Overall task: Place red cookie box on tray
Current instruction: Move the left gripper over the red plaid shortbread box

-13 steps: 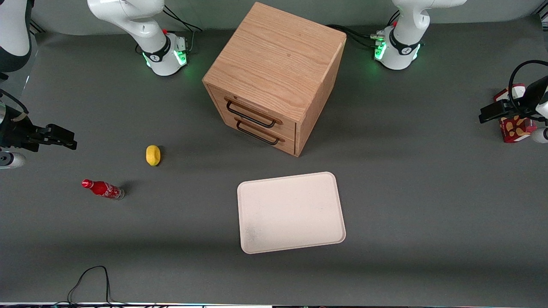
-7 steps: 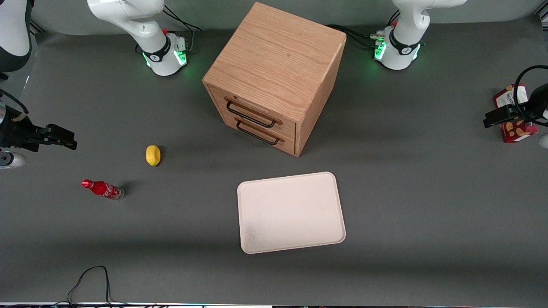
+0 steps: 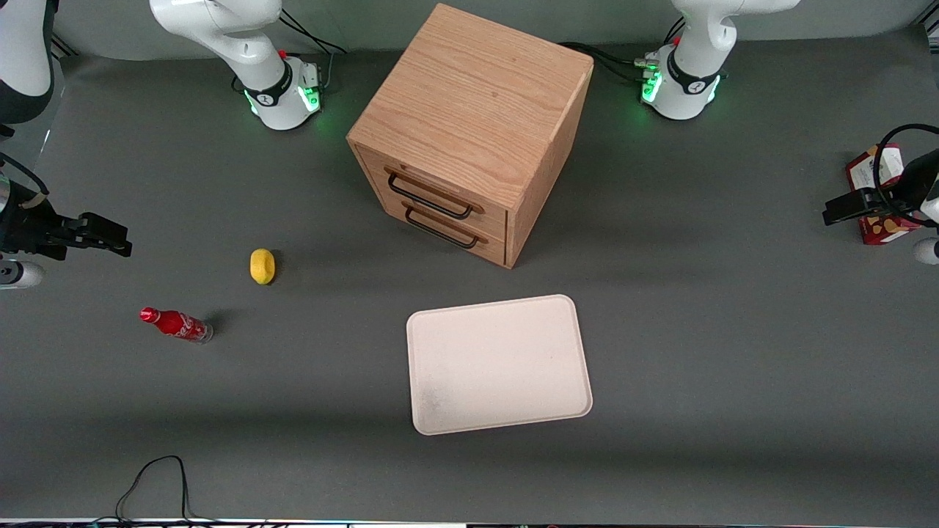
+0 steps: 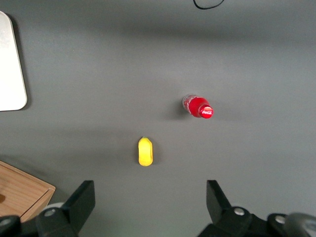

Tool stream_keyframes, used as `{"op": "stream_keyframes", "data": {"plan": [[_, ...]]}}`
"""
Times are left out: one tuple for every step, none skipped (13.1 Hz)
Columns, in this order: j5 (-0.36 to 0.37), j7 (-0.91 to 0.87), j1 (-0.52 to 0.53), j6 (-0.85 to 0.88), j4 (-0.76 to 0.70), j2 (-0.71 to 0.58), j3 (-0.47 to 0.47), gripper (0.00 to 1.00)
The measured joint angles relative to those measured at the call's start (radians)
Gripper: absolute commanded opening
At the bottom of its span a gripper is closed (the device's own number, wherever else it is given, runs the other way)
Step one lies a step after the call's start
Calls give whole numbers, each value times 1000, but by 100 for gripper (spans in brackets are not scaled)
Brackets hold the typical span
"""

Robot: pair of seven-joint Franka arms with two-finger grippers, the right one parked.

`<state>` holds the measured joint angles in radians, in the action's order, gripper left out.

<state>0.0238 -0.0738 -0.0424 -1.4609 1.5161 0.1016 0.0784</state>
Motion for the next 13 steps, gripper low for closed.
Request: {"op": "stream_keyframes", "data": {"plan": [[0,-1,-2,1,-3,2,0,100],[1,-1,-2,3,-5,3,1,100],[1,-1,-2,12,-5,4,4,100],[1,-1,-2,22,-5,4,7,100],[1,-1,-1,31,-6,4,11,100],[3,-1,1,37,-7,4,15,100],[4,-1,11,39,-7,4,20,100],[4,0,37,43,-7,4,22,100],[5,11,70,52,-7,4,23,100],[10,41,104,56,-7,4,26,100],[21,89,140,57,-7,4,28,100],[30,155,186,57,-7,5,29,100],[34,235,243,57,-7,7,31,100]]}}
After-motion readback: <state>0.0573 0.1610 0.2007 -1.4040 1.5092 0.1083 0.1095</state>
